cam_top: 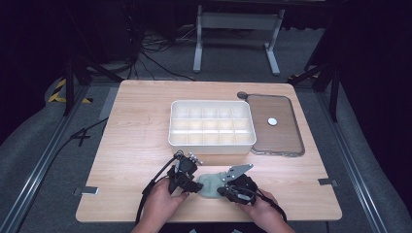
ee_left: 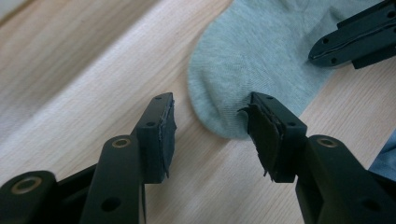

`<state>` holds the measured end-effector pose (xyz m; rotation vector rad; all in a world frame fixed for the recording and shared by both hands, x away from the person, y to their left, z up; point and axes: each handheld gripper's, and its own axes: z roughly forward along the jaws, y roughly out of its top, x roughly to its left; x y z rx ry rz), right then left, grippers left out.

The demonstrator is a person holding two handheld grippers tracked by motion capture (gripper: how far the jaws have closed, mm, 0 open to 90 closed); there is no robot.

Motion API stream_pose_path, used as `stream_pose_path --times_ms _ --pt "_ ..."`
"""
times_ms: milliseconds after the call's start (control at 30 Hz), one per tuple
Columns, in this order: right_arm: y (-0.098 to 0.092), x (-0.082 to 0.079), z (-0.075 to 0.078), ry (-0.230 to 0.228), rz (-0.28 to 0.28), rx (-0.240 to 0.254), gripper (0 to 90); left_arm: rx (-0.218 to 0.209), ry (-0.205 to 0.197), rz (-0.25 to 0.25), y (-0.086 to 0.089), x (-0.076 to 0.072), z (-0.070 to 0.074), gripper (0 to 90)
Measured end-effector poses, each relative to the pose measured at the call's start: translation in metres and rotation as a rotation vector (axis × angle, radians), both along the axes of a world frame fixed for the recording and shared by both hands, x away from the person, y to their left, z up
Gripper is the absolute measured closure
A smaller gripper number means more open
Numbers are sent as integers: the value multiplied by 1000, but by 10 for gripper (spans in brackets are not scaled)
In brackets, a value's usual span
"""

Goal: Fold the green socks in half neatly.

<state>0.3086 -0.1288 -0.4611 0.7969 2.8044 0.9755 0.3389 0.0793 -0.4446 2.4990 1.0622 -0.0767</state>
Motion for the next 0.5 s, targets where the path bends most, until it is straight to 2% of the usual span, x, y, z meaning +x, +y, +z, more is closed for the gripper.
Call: stream_pose_path --times_ms 200,300,333,400,500 --pt "0 -1 0 -6 -2 -3 892 -4 12 -18 -3 -1 -2 537" --pt "1 -1 0 -7 -3 -1 892 -12 5 -33 -9 -4 -3 613" --pt "1 -1 0 -6 -5 -1 892 -12 17 -39 -10 -5 -3 663" --pt "1 -1 0 -6 -5 -2 892 -30 13 -56 -11 -5 -3 742" --pt "0 1 0 9 -2 2 891 -22 5 -82 -12 -6 0 799"
